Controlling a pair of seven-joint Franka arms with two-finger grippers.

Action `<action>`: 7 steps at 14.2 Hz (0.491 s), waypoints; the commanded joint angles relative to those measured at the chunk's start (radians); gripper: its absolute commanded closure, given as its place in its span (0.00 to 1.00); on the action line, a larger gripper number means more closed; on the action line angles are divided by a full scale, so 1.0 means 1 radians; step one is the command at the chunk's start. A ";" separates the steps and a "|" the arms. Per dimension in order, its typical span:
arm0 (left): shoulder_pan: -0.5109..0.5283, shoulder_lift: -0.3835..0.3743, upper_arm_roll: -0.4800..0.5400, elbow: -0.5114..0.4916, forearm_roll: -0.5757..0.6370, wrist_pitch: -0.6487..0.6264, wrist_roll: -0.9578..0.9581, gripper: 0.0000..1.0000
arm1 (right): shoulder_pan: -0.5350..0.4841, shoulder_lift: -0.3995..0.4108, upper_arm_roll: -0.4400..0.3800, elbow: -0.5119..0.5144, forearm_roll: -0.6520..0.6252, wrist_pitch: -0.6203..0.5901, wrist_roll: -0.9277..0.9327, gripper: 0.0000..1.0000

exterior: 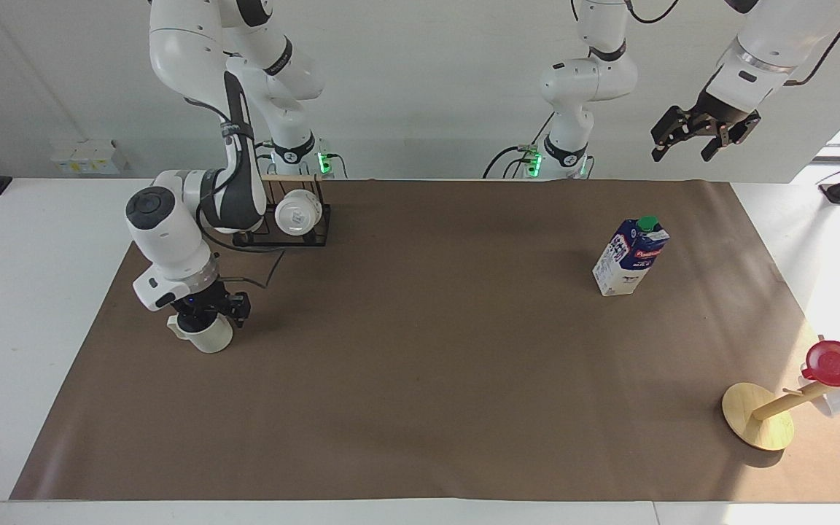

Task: Place cup and milk on table
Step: 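Lift the black mug and carry it toward the table center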

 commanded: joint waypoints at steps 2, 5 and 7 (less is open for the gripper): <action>0.010 0.006 -0.005 0.016 0.013 0.006 0.004 0.00 | -0.009 -0.004 0.007 -0.003 -0.022 0.009 -0.020 1.00; 0.012 0.006 -0.005 0.016 0.013 0.006 0.004 0.00 | -0.009 -0.009 0.007 0.011 -0.022 0.000 -0.017 1.00; 0.010 0.006 -0.005 0.016 0.013 0.008 0.003 0.00 | -0.005 -0.021 0.007 0.020 -0.022 -0.008 -0.016 1.00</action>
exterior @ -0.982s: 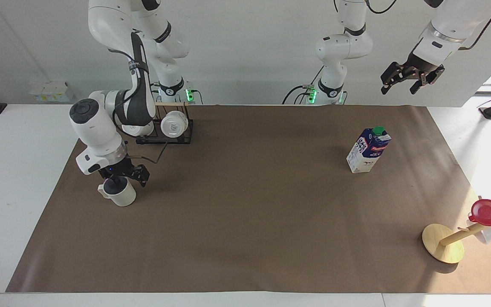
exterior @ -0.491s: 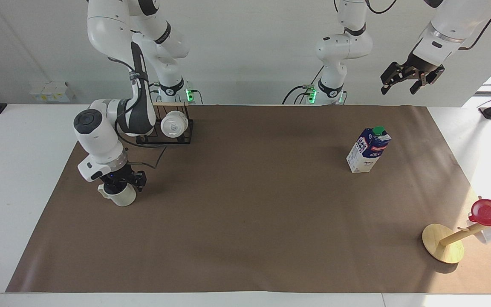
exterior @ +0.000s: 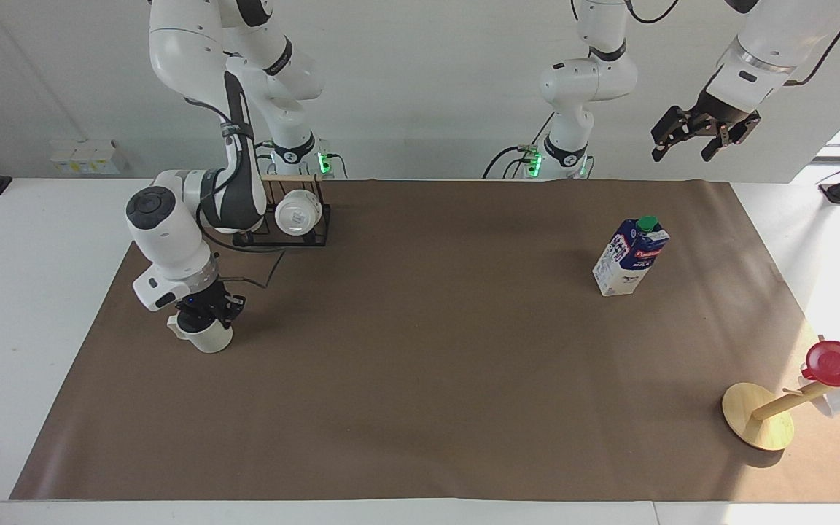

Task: Place cup and milk on table
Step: 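Lift the black mug and carry it toward the table center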

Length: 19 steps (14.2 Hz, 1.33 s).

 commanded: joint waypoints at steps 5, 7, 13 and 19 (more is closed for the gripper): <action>0.010 0.006 -0.006 0.014 0.013 0.006 0.004 0.00 | 0.025 -0.077 0.027 0.108 -0.016 -0.172 -0.018 1.00; 0.010 0.006 -0.006 0.014 0.013 0.006 0.004 0.00 | 0.082 -0.082 0.030 0.145 -0.017 -0.212 -0.012 1.00; 0.010 0.006 -0.006 0.014 0.013 0.006 0.004 0.00 | 0.261 -0.074 0.030 0.185 -0.019 -0.227 0.203 1.00; 0.010 0.003 -0.006 0.011 0.013 0.006 0.004 0.00 | 0.482 -0.012 0.028 0.289 -0.016 -0.304 0.529 1.00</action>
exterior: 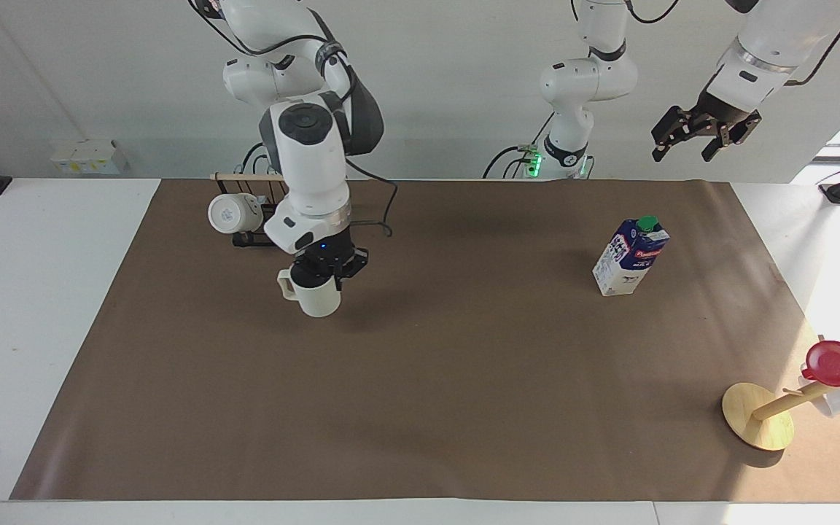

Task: Place cup and milk on table
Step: 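Lift the black mug and carry it toward the table center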

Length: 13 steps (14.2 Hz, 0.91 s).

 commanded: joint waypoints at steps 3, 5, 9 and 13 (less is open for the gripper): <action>0.012 0.002 -0.006 0.005 0.013 0.006 0.004 0.00 | 0.102 0.130 0.000 0.177 -0.019 -0.094 0.193 1.00; 0.012 -0.004 -0.006 -0.009 0.013 0.015 0.004 0.00 | 0.156 0.191 -0.003 0.264 -0.020 -0.131 0.245 1.00; 0.010 -0.007 -0.006 -0.018 0.013 0.025 0.004 0.00 | 0.245 0.302 -0.005 0.387 -0.022 -0.142 0.363 1.00; 0.010 -0.033 -0.006 -0.075 0.013 0.049 0.004 0.00 | 0.317 0.385 -0.011 0.452 -0.035 -0.137 0.423 1.00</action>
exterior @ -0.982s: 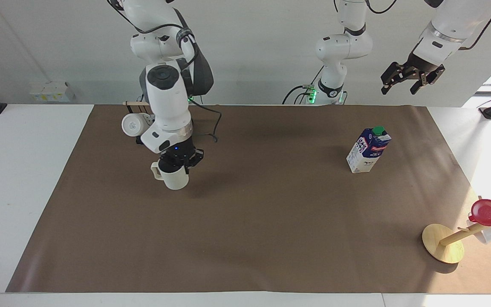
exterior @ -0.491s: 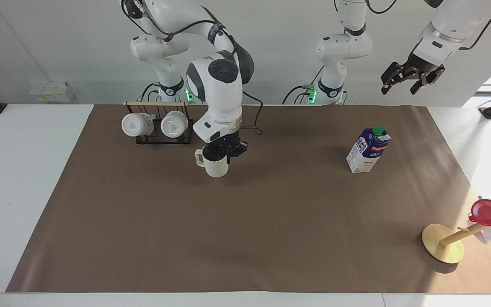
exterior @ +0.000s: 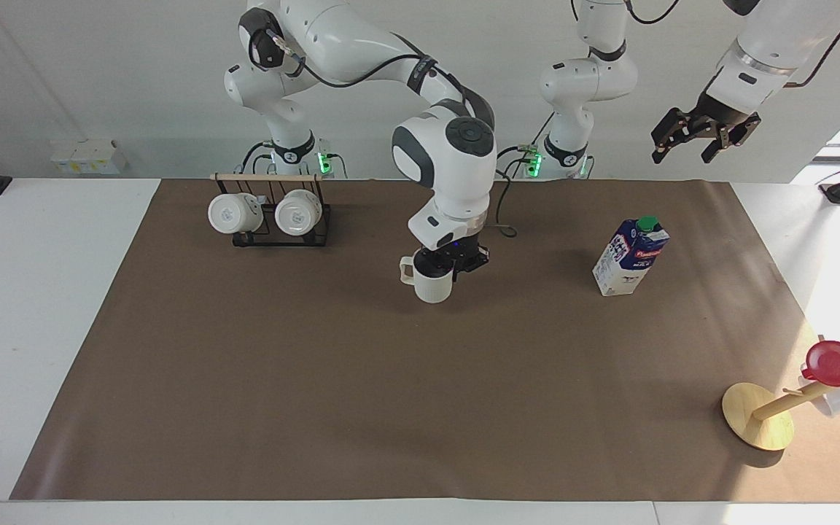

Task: Place cup and milk on table
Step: 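Lower the black mug onto the table center and open the right gripper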

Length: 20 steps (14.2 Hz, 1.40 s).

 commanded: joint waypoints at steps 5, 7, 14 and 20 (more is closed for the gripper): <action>0.009 -0.036 -0.006 -0.117 0.015 0.144 0.004 0.00 | 0.031 0.076 -0.001 0.063 -0.065 0.004 0.026 1.00; 0.009 -0.036 -0.006 -0.142 0.013 0.166 0.004 0.00 | 0.034 0.093 0.002 0.049 -0.072 0.036 0.028 1.00; 0.009 -0.057 -0.006 -0.211 0.015 0.227 0.006 0.00 | 0.028 0.086 0.004 -0.021 -0.072 0.106 0.028 1.00; 0.007 -0.079 -0.006 -0.343 0.015 0.399 0.046 0.00 | 0.036 0.080 0.002 -0.023 -0.081 0.071 0.029 0.31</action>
